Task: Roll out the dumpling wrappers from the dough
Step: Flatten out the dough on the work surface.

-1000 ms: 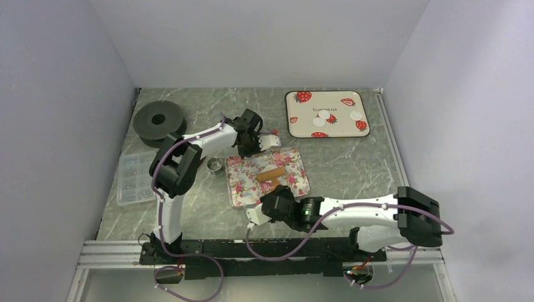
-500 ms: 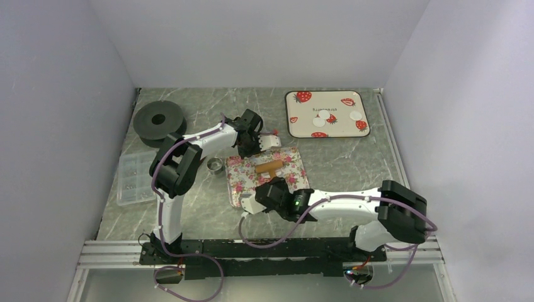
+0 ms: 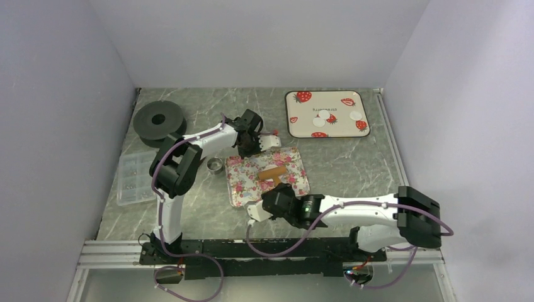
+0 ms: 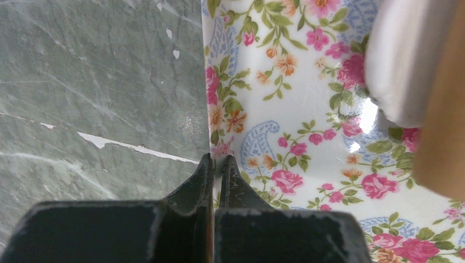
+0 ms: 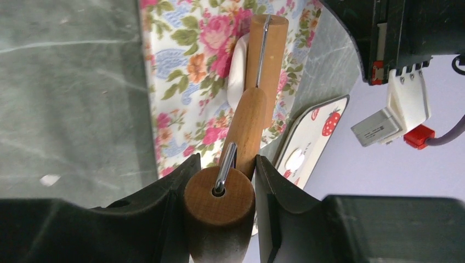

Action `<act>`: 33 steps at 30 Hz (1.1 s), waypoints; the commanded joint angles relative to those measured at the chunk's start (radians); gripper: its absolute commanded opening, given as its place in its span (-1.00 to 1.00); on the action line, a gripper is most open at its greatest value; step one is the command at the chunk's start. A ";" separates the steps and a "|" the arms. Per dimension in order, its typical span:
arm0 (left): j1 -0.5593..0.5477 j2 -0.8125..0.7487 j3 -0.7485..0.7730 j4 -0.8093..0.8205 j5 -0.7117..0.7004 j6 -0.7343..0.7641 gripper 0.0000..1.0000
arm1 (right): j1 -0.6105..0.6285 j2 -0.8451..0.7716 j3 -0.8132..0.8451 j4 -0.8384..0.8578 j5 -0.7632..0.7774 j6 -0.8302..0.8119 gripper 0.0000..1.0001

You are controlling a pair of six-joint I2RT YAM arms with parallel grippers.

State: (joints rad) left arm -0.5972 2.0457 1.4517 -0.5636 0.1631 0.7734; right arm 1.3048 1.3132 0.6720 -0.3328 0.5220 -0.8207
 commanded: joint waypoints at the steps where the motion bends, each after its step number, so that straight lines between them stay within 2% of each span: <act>1: -0.032 0.121 -0.085 -0.097 0.027 0.030 -1.00 | -0.083 0.148 -0.032 -0.222 -0.183 -0.006 -1.00; 4: -0.032 0.118 -0.085 -0.098 0.026 0.028 -1.00 | -0.086 0.144 -0.011 -0.245 -0.178 0.007 -1.00; 13: -0.034 0.121 -0.079 -0.099 0.027 0.028 -1.00 | -0.009 -0.045 -0.067 -0.438 -0.147 0.167 -1.00; 17: -0.035 0.123 -0.078 -0.098 0.024 0.030 -1.00 | -0.024 -0.037 -0.085 -0.380 -0.131 0.117 -1.00; 23: -0.035 0.124 -0.083 -0.098 0.023 0.029 -1.00 | -0.110 0.104 -0.022 -0.230 -0.151 -0.022 -1.00; 26: -0.034 0.122 -0.085 -0.097 0.021 0.029 -1.00 | -0.111 0.122 0.001 -0.245 -0.147 -0.010 -1.00; 33: -0.036 0.122 -0.078 -0.098 0.023 0.029 -1.00 | -0.015 -0.026 -0.045 -0.403 -0.131 0.130 -1.00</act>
State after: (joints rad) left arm -0.5995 2.0457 1.4525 -0.5644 0.1589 0.7734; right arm 1.2407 1.3243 0.7059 -0.3431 0.5159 -0.8497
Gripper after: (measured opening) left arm 0.026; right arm 0.408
